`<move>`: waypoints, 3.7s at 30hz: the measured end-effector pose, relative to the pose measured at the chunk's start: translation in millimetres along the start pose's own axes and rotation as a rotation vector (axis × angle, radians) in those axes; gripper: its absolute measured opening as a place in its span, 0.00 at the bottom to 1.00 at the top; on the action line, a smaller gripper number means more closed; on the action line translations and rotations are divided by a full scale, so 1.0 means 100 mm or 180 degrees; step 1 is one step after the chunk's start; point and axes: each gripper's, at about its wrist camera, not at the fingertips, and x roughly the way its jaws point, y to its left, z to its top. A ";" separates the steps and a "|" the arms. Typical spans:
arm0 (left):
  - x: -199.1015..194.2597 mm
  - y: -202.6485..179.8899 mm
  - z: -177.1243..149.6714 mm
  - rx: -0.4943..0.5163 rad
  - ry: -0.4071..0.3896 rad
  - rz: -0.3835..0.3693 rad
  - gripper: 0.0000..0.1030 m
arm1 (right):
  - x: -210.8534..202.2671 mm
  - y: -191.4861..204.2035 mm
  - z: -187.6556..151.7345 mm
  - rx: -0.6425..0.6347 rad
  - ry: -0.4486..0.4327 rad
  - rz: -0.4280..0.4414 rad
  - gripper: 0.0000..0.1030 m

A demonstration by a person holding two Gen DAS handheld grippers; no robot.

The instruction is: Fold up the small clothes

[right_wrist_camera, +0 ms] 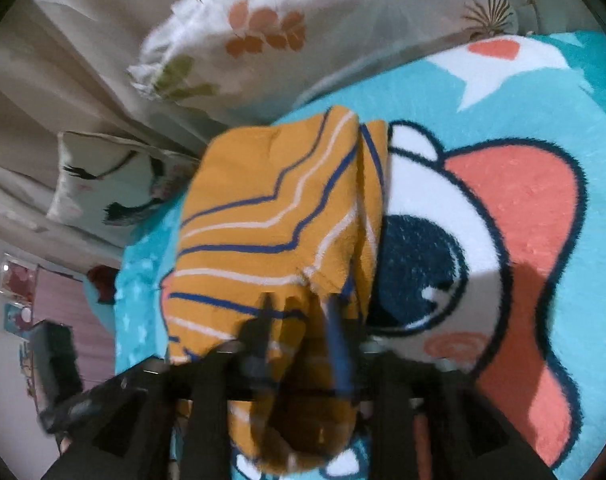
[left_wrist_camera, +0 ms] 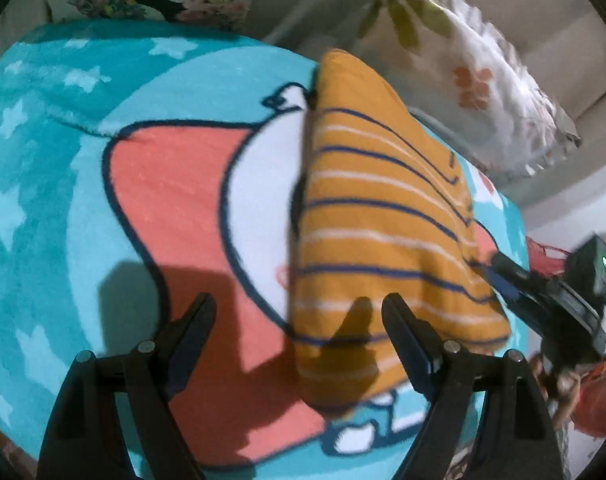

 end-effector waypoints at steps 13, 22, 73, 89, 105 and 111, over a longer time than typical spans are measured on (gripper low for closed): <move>0.57 -0.38 -0.10 0.0255 0.0561 -0.0642 0.70 | 0.33 -0.24 -0.36 0.0427 0.0154 0.0318 0.68; 0.15 -0.38 -0.35 0.0235 0.0554 -0.0519 0.28 | 0.13 -0.31 -0.54 0.0639 0.0485 0.0781 0.17; -0.98 -0.18 -0.56 0.0090 -0.0875 0.1028 1.00 | -0.37 -0.36 -0.55 0.0464 -0.0112 0.0368 0.46; -1.08 0.09 -0.83 0.0367 -0.0711 0.0860 1.00 | 0.02 0.47 -1.16 -0.0124 0.0174 -0.0455 0.48; -1.19 0.09 -1.36 0.0898 -0.0485 0.0878 1.00 | -0.43 0.65 -2.05 -0.0026 -0.0179 -0.1387 0.54; -1.33 0.17 -1.51 0.0995 -0.0506 0.0861 1.00 | -0.45 0.77 -2.33 -0.0033 -0.0217 -0.1707 0.57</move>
